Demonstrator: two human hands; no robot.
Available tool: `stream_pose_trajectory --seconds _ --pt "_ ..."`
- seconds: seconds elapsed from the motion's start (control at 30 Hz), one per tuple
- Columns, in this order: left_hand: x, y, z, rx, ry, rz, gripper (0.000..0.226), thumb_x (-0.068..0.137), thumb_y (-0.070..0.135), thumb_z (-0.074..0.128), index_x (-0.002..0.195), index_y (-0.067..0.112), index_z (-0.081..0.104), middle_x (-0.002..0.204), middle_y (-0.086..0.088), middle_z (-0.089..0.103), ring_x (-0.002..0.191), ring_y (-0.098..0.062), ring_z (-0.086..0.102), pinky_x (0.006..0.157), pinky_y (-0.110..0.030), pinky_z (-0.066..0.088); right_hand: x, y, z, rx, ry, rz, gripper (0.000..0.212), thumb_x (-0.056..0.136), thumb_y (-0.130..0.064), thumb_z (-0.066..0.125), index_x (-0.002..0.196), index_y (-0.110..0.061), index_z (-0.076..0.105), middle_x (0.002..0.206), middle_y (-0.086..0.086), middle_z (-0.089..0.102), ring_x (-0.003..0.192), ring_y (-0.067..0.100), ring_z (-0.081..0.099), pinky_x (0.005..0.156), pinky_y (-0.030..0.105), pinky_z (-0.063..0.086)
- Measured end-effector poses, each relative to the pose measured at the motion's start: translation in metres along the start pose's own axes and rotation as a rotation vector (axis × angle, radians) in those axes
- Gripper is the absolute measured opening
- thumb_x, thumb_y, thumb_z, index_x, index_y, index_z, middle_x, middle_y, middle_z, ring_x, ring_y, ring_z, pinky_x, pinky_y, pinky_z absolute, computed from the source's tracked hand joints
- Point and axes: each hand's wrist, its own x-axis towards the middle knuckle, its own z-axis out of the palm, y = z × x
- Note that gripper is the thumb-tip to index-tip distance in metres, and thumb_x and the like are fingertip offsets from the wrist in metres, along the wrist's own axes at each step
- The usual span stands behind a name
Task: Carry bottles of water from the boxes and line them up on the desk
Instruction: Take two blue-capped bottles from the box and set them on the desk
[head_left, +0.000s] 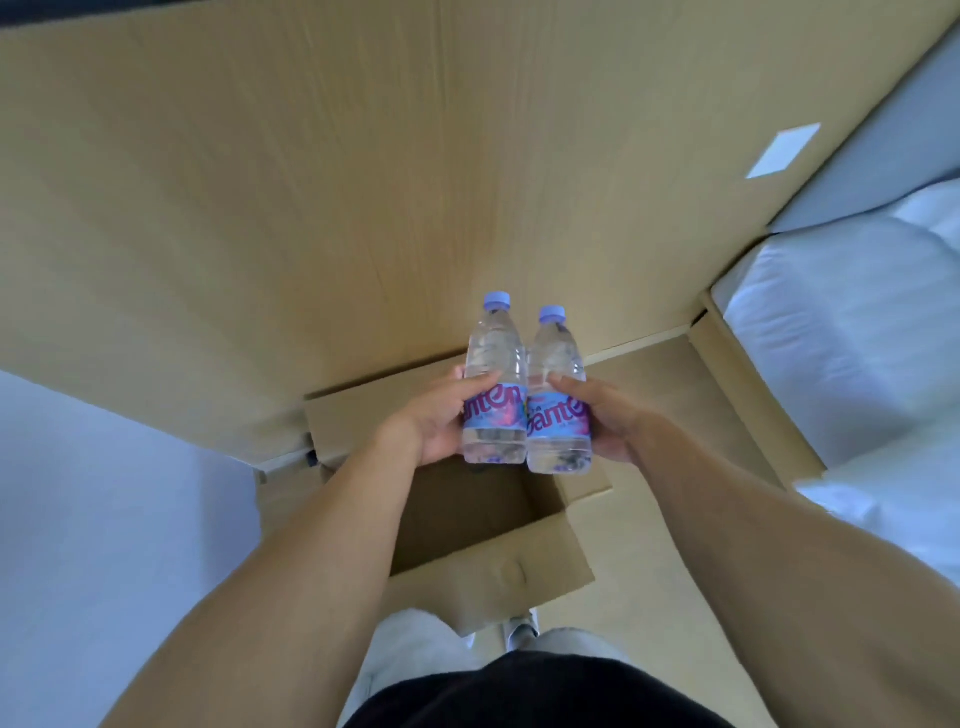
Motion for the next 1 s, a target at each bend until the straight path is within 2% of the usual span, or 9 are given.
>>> stream_pose_trajectory --seconds 0.13,0.27,0.33,0.47,0.53,0.67,0.77,0.87,1.0 --pt "-0.005 -0.007 0.007 0.130 -0.065 -0.050 0.049 0.099 0.016 0.062 0.143 0.009 0.041 0.133 -0.022 0.063 0.116 -0.038 0.064 0.090 -0.057 0.056 -0.031 0.022 -0.009 0.090 0.118 -0.031 0.067 0.073 -0.028 0.075 0.131 -0.003 0.053 0.119 0.023 0.068 0.098 0.033 0.070 0.077 0.045 0.060" --pt "-0.009 -0.016 0.024 0.260 -0.191 -0.140 0.022 0.098 0.020 0.061 0.117 0.009 0.059 0.098 -0.013 0.076 0.087 -0.025 0.075 0.072 -0.044 0.063 -0.066 0.051 -0.029 0.203 0.230 -0.077 0.075 0.073 -0.029 0.077 0.137 -0.002 0.050 0.129 0.026 0.062 0.112 0.038 0.064 0.090 0.049 0.055" --pt "-0.009 -0.023 0.040 0.315 -0.242 -0.173 0.020 0.096 0.021 0.063 0.113 0.010 0.061 0.091 -0.011 0.076 0.080 -0.024 0.075 0.067 -0.041 0.063 -0.089 0.066 -0.041 0.260 0.281 -0.102 0.076 0.073 -0.031 0.078 0.137 0.000 0.050 0.128 0.027 0.062 0.111 0.038 0.065 0.090 0.049 0.055" --pt "-0.015 -0.041 0.079 0.423 -0.346 -0.211 0.054 0.085 0.026 0.073 0.132 0.007 0.054 0.114 -0.020 0.068 0.100 -0.033 0.068 0.089 -0.051 0.057 -0.134 0.093 -0.058 0.398 0.358 -0.158 0.067 0.074 -0.031 0.075 0.129 0.001 0.056 0.107 0.021 0.072 0.091 0.032 0.073 0.070 0.040 0.060" --pt "-0.020 -0.055 0.104 0.505 -0.405 -0.227 0.058 0.084 0.027 0.073 0.135 0.006 0.054 0.117 -0.020 0.066 0.105 -0.035 0.065 0.099 -0.056 0.051 -0.160 0.111 -0.069 0.461 0.413 -0.205 0.065 0.075 -0.030 0.073 0.129 0.001 0.056 0.106 0.021 0.072 0.091 0.031 0.073 0.069 0.039 0.060" --pt "-0.027 -0.090 0.152 0.657 -0.522 -0.260 0.057 0.091 0.020 0.069 0.142 0.009 0.047 0.121 -0.025 0.063 0.108 -0.039 0.063 0.103 -0.069 0.042 -0.218 0.150 -0.087 0.532 0.549 -0.273 0.071 0.076 -0.034 0.070 0.136 0.000 0.054 0.131 0.024 0.061 0.115 0.036 0.062 0.090 0.046 0.054" --pt "-0.041 -0.125 0.188 0.760 -0.612 -0.303 0.062 0.090 0.018 0.068 0.144 0.009 0.037 0.117 -0.025 0.060 0.105 -0.041 0.062 0.103 -0.074 0.038 -0.263 0.187 -0.098 0.620 0.616 -0.341 0.066 0.084 -0.033 0.065 0.139 0.001 0.050 0.139 0.026 0.054 0.129 0.039 0.052 0.105 0.052 0.045" --pt "-0.060 -0.167 0.222 0.857 -0.686 -0.340 0.062 0.091 0.018 0.069 0.143 0.008 0.036 0.114 -0.023 0.062 0.101 -0.040 0.063 0.102 -0.071 0.042 -0.306 0.230 -0.108 0.697 0.720 -0.370 0.059 0.091 -0.035 0.062 0.139 -0.001 0.052 0.139 0.023 0.056 0.130 0.037 0.053 0.110 0.053 0.041" --pt "-0.089 -0.231 0.262 0.931 -0.785 -0.433 0.054 0.095 0.015 0.063 0.142 0.001 0.040 0.117 -0.025 0.059 0.106 -0.040 0.060 0.096 -0.061 0.049 -0.362 0.292 -0.115 0.774 0.810 -0.408 0.070 0.080 -0.039 0.068 0.139 -0.004 0.053 0.140 0.022 0.055 0.130 0.036 0.053 0.111 0.054 0.039"
